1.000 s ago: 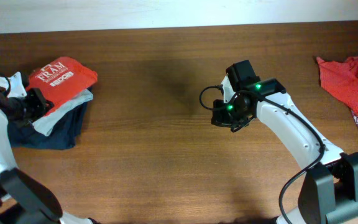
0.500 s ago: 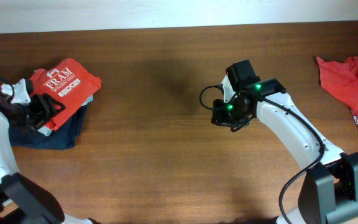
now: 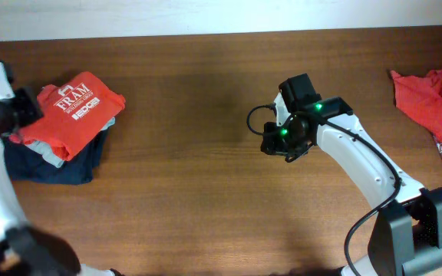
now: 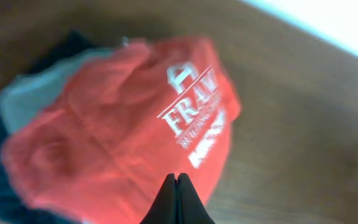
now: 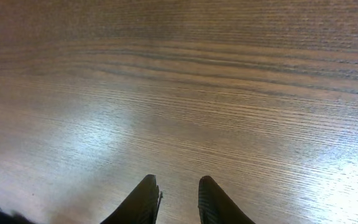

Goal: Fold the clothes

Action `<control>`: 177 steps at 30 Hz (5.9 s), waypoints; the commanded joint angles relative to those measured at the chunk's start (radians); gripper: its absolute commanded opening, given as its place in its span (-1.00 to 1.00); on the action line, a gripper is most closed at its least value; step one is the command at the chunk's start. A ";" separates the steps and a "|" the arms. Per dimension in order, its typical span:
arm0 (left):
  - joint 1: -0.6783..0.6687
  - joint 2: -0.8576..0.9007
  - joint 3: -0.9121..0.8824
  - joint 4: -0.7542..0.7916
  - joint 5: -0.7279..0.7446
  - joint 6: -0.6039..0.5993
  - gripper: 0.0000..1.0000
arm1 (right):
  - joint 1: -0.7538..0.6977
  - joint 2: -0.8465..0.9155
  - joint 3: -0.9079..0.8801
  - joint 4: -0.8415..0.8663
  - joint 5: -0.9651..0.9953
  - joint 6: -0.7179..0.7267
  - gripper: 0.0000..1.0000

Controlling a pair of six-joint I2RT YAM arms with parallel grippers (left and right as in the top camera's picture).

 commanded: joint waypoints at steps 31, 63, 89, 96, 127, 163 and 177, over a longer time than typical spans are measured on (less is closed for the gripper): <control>-0.259 -0.375 0.198 -0.377 0.039 0.378 -0.06 | -0.139 -0.262 0.087 0.001 0.016 -0.167 -0.31; -0.447 -0.426 0.174 -0.553 -0.100 0.153 0.98 | -0.262 -0.543 0.100 -0.237 0.051 -0.269 0.97; -0.447 -0.426 0.174 -0.553 -0.100 0.153 0.98 | -0.315 -1.616 -0.930 0.282 0.296 -0.266 0.97; -0.447 -0.426 0.174 -0.553 -0.100 0.153 0.98 | -0.315 -1.677 -1.079 0.284 0.303 -0.266 0.97; -0.447 -0.430 0.173 -0.589 -0.114 0.153 0.98 | -0.315 -1.670 -1.138 0.248 0.304 -0.266 0.97; -0.481 -1.711 -1.600 0.867 0.043 0.076 0.99 | -0.315 -1.670 -1.138 0.248 0.304 -0.266 0.97; -0.481 -1.709 -1.600 0.839 0.043 0.076 0.98 | -0.315 -1.670 -1.138 0.248 0.304 -0.266 0.97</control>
